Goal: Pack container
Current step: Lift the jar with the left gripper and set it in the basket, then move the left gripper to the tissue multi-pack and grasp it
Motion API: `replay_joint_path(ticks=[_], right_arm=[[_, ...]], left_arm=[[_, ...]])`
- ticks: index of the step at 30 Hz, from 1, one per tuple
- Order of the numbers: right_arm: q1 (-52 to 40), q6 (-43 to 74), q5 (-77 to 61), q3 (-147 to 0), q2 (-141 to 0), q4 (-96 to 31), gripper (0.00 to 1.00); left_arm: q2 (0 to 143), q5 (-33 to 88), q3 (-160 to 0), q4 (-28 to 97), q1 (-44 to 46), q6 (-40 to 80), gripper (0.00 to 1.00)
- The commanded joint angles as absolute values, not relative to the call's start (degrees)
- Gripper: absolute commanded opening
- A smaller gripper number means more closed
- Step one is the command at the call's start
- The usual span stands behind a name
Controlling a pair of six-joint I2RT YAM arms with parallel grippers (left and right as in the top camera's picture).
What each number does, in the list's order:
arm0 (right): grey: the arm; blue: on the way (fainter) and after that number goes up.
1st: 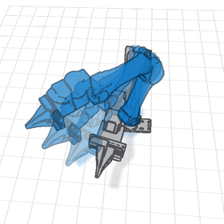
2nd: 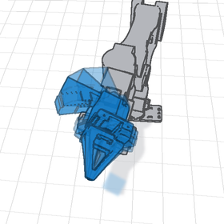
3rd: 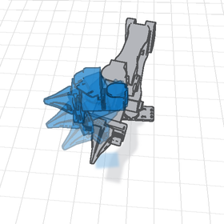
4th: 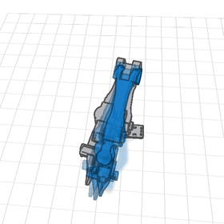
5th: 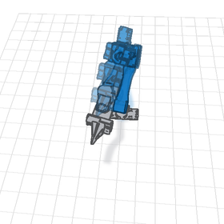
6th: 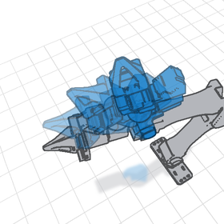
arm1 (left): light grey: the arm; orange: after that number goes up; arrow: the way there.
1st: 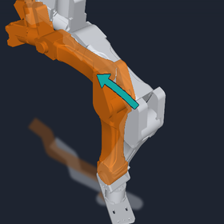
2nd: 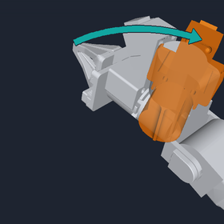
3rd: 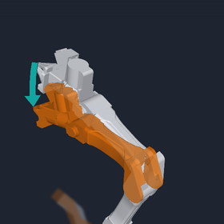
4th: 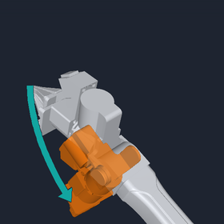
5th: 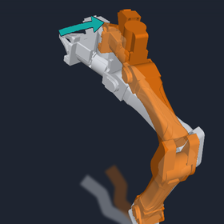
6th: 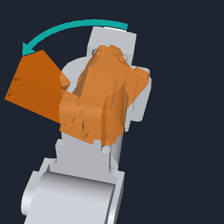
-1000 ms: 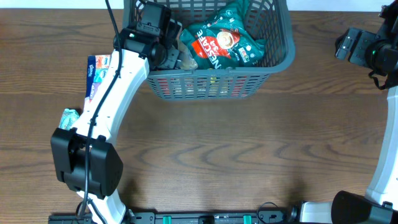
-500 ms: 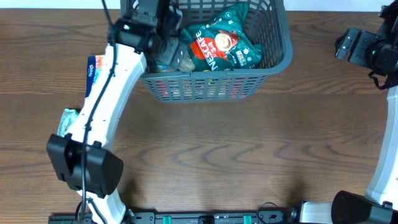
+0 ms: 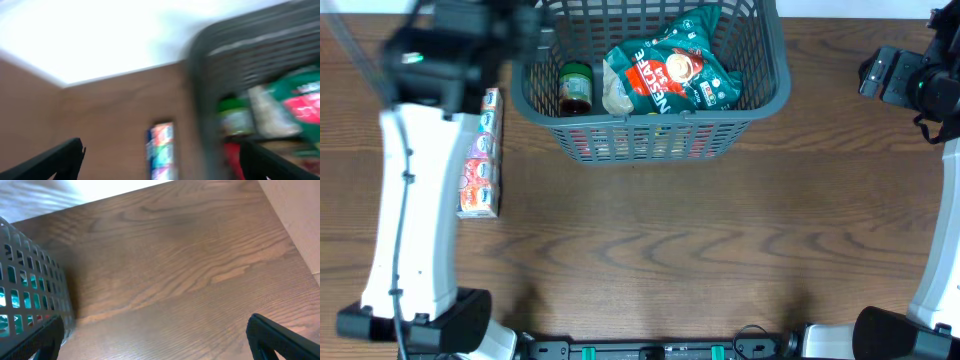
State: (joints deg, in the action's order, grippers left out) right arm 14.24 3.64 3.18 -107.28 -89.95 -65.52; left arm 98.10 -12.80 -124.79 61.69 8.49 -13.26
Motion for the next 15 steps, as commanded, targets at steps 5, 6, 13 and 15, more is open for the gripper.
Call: replay_joint_path(ticks=[5,6,13,15], right_arm=[[14.7,2.7,3.7,-107.5,-90.3,-65.6,0.99],[14.7,2.7,3.7,-107.5,-90.3,-65.6,0.99],[14.7,2.7,3.7,-107.5,-90.3,-65.3,0.99],[14.7,2.7,3.7,-107.5,-90.3,-65.2,0.99]], left_arm=[[99.8,2.2,-125.5,70.2,-8.4,-12.1,0.98],[100.7,4.4,-125.4,71.1,-10.3,-12.1,0.98],[110.1,8.4,-124.7,74.0,-14.8,-13.5,0.99],[113.4,8.4,-124.6,74.3,-14.7,-13.5,0.99]])
